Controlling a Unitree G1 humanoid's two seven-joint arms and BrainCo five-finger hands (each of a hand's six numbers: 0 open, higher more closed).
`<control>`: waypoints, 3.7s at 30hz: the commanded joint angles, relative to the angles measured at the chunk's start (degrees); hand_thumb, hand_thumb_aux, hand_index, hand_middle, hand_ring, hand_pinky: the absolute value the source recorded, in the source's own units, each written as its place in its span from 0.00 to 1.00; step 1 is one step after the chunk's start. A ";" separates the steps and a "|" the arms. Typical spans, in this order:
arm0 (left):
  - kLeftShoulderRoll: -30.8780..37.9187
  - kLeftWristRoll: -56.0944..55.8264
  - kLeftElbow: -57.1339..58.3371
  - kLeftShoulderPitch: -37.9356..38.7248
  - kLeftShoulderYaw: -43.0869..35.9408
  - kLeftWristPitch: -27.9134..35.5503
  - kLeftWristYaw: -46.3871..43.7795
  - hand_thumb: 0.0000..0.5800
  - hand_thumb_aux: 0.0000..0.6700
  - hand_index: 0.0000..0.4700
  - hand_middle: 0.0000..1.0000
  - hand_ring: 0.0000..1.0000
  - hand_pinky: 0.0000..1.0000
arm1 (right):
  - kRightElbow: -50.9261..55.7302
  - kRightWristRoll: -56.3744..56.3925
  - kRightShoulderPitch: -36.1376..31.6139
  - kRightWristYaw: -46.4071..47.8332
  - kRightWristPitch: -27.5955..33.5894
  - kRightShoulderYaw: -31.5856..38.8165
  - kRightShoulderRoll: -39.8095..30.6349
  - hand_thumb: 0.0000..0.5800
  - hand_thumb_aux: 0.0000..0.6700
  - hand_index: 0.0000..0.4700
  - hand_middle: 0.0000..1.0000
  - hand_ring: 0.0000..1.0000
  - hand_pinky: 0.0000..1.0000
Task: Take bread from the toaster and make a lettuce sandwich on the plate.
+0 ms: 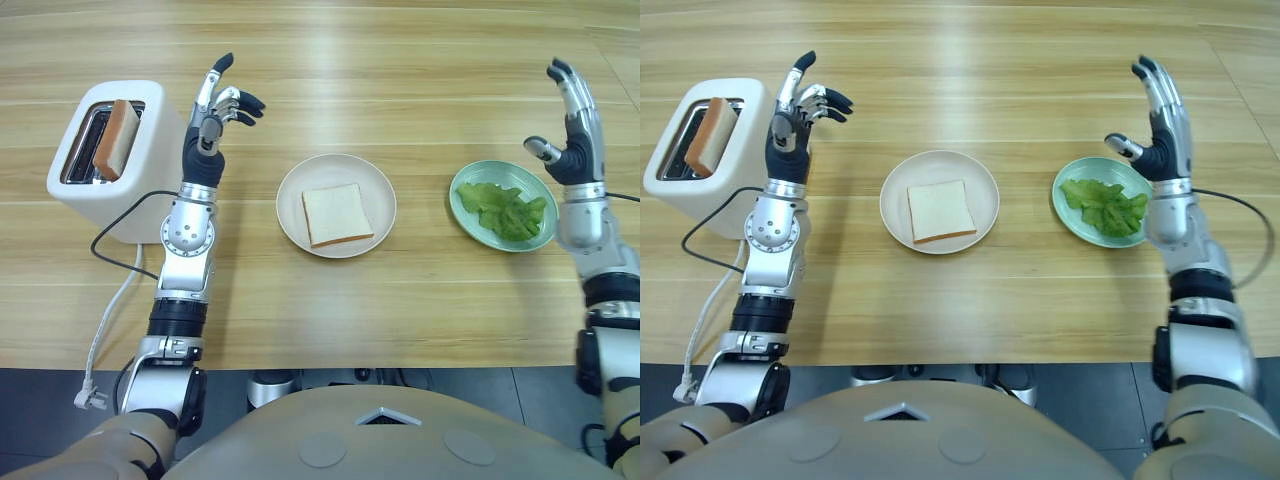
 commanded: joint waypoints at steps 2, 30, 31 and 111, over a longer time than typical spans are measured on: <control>-1.41 0.26 -1.51 1.05 0.28 1.94 -1.28 0.00 0.00 0.00 0.00 0.00 0.00 | 8.51 -7.93 -2.60 -7.68 8.21 7.90 -2.66 0.00 0.00 0.00 0.00 0.00 0.00; -3.29 3.32 -0.09 2.02 0.45 3.84 -3.80 0.00 0.00 0.00 0.00 0.00 0.00 | 21.30 -10.95 -7.78 1.55 20.68 28.06 1.70 0.00 0.00 0.00 0.00 0.00 0.00; -3.30 3.36 -0.13 2.06 0.46 3.87 -3.81 0.00 0.00 0.00 0.00 0.00 0.00 | 21.29 -10.86 -7.82 1.61 20.73 28.15 1.70 0.00 0.00 0.00 0.00 0.00 0.00; -4.00 5.69 13.76 -2.93 2.66 -3.34 -1.59 0.00 0.00 0.00 0.00 0.00 0.00 | -5.20 -22.24 -21.19 -3.99 3.04 42.15 16.24 1.00 1.00 0.98 0.00 0.00 0.00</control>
